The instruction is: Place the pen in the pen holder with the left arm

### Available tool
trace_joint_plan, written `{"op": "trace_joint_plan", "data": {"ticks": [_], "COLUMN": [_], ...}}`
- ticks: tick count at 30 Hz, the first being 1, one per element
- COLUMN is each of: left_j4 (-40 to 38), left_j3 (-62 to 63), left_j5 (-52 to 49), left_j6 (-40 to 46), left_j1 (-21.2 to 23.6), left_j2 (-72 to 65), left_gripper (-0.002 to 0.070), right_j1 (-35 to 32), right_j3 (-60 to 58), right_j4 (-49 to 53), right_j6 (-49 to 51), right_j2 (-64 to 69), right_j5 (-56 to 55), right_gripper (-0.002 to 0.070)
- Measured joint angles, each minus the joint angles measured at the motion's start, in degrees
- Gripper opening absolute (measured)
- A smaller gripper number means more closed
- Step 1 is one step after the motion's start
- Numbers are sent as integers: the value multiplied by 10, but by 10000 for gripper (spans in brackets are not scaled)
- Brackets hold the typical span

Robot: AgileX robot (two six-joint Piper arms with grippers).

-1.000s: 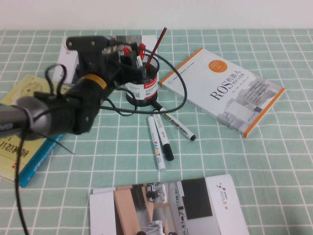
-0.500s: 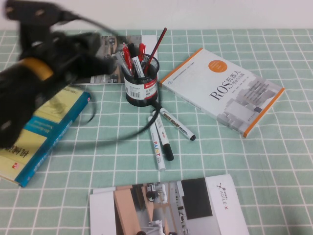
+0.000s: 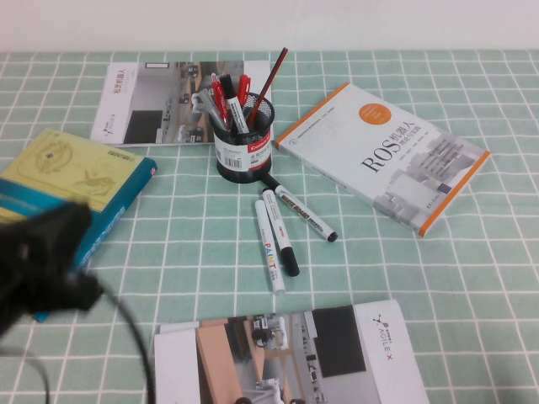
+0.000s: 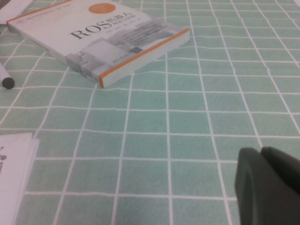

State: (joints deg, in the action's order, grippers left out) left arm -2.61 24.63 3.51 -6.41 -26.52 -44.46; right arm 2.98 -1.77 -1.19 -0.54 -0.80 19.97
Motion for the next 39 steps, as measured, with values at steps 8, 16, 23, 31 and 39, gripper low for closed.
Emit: {"op": "trace_joint_plan", "data": {"ticks": [8, 16, 23, 31, 39], "left_j4": [0, -30, -151, -109, -68], "left_j3": [-71, -151, -226, -258, -262], "left_j5": [0, 137, 142, 62, -60], "left_j6": [4, 59, 205, 176, 128], "left_j1": [0, 0, 22, 147, 176], "left_j2": [32, 79, 216, 362, 436], "left_gripper": [0, 0, 0, 0, 0], "right_j1": [0, 0, 0, 0, 0], "right_j3": [0, 0, 0, 0, 0], "right_j4": [0, 0, 0, 0, 0], "right_j6": [0, 0, 0, 0, 0], "right_j2": [0, 0, 0, 0, 0], "right_j5": [0, 0, 0, 0, 0], "right_gripper": [-20, -20, -20, -20, -20]}}
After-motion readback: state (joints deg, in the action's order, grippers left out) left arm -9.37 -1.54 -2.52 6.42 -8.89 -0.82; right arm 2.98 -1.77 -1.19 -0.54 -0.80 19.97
